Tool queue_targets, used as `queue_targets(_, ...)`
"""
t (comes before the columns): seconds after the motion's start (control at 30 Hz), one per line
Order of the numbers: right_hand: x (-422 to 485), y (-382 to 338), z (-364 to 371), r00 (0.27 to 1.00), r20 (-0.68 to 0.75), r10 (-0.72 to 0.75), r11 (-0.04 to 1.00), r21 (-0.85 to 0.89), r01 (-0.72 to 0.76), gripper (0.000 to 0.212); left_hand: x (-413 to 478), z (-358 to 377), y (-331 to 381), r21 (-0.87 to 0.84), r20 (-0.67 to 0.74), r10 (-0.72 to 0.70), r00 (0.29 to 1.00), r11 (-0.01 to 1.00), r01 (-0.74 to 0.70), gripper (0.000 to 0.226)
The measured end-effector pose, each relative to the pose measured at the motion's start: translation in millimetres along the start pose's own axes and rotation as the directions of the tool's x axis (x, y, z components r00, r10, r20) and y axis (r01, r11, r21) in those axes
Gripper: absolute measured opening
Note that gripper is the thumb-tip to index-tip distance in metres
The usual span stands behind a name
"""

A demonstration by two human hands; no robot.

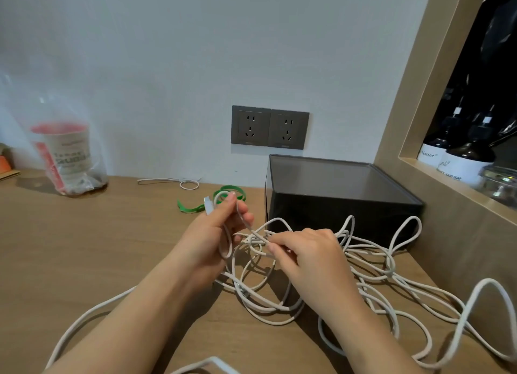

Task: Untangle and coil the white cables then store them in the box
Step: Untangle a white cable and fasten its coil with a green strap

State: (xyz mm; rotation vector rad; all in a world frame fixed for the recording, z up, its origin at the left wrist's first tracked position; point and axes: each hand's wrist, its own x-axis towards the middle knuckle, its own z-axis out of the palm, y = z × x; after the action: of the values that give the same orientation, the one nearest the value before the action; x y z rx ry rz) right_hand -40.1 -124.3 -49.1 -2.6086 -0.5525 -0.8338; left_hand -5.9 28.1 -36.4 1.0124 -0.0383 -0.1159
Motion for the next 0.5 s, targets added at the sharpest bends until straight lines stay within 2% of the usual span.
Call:
queue_targets(0.07,0.2,3.1,0.5,0.997,-0.060,0.046,0.998,-0.043,-0.048,0.025,0.8,-1.2,2.5,-0.144,0.008,-0.008,1.000,0.989,0.009,0.026)
queue_targets(0.23,1.0,10.4,-3.2,0.978,-0.153,0.142,0.971,-0.170,-0.167,0.046,0.4,-1.2,8.7,-0.343,-0.047,-0.038,0.998,0.939,0.020,0.041)
queue_targets(0.37,4.1,19.3,-10.8,0.951,-0.213,0.226,0.945,-0.189,-0.267,0.054,3.3,-4.2,12.1,-0.398,-0.103,-0.055,0.993,0.917,0.009,0.041)
queue_targets(0.5,3.9,23.2,-14.8,0.943,-0.166,0.288,0.934,-0.170,-0.315,0.069,1.8,-2.3,13.4,-0.414,-0.102,-0.065,0.993,0.910,0.017,0.047)
